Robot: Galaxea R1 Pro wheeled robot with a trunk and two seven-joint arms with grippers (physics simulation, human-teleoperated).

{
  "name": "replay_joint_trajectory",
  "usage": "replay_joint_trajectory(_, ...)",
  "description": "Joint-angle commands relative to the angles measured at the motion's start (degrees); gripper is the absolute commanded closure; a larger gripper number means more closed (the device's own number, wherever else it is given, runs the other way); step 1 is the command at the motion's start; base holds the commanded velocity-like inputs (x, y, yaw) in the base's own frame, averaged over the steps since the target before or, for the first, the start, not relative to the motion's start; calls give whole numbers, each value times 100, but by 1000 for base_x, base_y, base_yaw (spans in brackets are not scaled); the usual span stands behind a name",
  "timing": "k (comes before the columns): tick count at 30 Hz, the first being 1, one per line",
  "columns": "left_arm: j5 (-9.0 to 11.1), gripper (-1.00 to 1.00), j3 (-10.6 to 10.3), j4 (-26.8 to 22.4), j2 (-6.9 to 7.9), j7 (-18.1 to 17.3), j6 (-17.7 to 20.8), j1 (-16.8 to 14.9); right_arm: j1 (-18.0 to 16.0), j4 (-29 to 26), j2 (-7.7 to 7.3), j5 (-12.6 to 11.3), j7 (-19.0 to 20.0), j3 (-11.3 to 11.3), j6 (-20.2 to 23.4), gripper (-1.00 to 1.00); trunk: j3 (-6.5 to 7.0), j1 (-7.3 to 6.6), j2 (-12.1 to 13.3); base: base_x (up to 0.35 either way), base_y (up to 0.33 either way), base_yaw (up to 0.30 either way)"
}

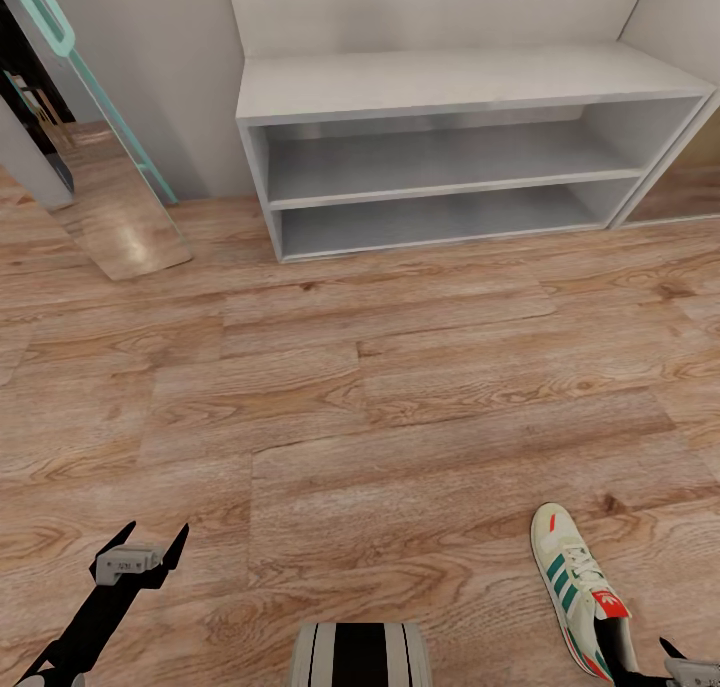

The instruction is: Pick up the two gym shoes and the two sandals from the corridor floor and place them onto the hallstand (shoe rack) in the corridor, making sure they are on the rack and not on the floor. Arrange them so the two gym shoes are next to each other and the two sandals are next to each other.

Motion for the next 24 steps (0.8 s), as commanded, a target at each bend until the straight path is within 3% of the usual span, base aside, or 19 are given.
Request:
replay_joint_trajectory(1, 0, -100, 0, 0, 0, 0, 0, 0, -1, 2, 0, -1, 0, 0, 0, -100, 0, 0, 0, 0, 0, 0)
replay_joint_trajectory(15, 0, -100, 6, 0, 0, 0, -18, 0, -196, 142, -4, -46, -106, 5, -49, -100, 0, 0, 0, 0, 0, 0)
replay_joint_trajectory(24, 3, -100, 3, 0, 0, 0, -20, 0, -217, 158, -4, -17, -111, 99, -312, -100, 0, 0, 0, 0, 0, 0)
